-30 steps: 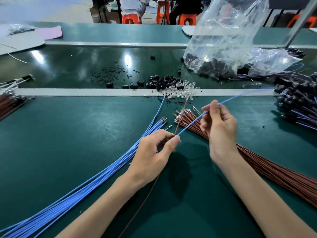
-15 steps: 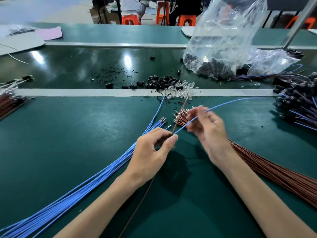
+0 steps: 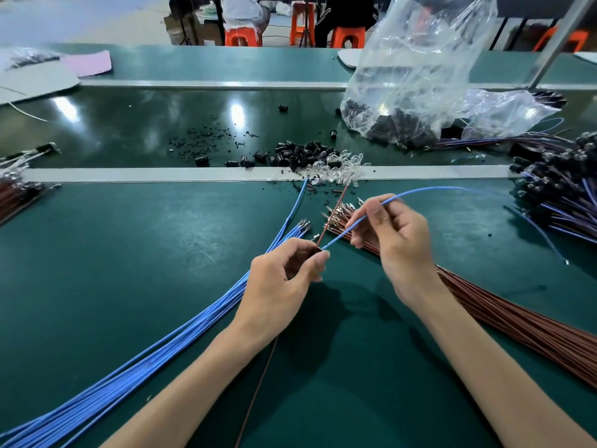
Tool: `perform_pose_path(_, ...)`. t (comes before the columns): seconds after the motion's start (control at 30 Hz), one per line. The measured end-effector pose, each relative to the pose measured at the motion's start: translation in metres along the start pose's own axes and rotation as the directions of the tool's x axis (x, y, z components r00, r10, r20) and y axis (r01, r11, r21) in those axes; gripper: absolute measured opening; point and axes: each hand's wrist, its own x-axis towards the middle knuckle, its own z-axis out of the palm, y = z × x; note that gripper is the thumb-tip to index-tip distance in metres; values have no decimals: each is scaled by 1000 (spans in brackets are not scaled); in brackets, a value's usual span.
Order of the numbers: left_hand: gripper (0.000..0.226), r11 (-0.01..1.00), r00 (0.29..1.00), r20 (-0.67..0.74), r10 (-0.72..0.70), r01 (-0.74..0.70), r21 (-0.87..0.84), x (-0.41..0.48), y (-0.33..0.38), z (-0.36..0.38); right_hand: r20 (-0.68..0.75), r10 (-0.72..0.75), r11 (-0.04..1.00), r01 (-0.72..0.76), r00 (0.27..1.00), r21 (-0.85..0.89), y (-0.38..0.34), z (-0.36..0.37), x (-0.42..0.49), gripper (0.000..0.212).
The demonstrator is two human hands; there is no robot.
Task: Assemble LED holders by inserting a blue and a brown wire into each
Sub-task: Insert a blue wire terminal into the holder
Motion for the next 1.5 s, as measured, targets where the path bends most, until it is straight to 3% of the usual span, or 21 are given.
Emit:
perform_pose_path(0.43,12,997,999,32,39,-42,68,0,-3,-1,49,32,991,-25,998,-130,1,3,-3,24)
perform_pose_path(0.57,7,995,998,46,36,-40,87,1,-5,-1,16,9,990,-7,1000,-142,2,3,-3,23)
perform_pose_path(0.73,15,997,999,41,29,-32,72,0,-2,-1,84,40,992,-30,996,-120,1,2,-3,25)
perform_pose_path(1.0,9,995,998,56,29,-34,91,0,-1,-1,139,56,993,-41,989,-107,6,3,-3,20)
perform_pose_path(1.2,5,997,998,64,24,-28,75,0,0,-1,67,8,989,2,998,-151,7,2,-3,22)
perform_pose_path(1.37,9,997,996,79,28,-34,74,0,0,-1,189,73,992,-51,979,-116,7,5,-5,20)
perform_pose_path(1.5,8,999,996,89,26,-29,32,-1,3,-1,315,175,973,-114,933,-201,8,8,-8,16)
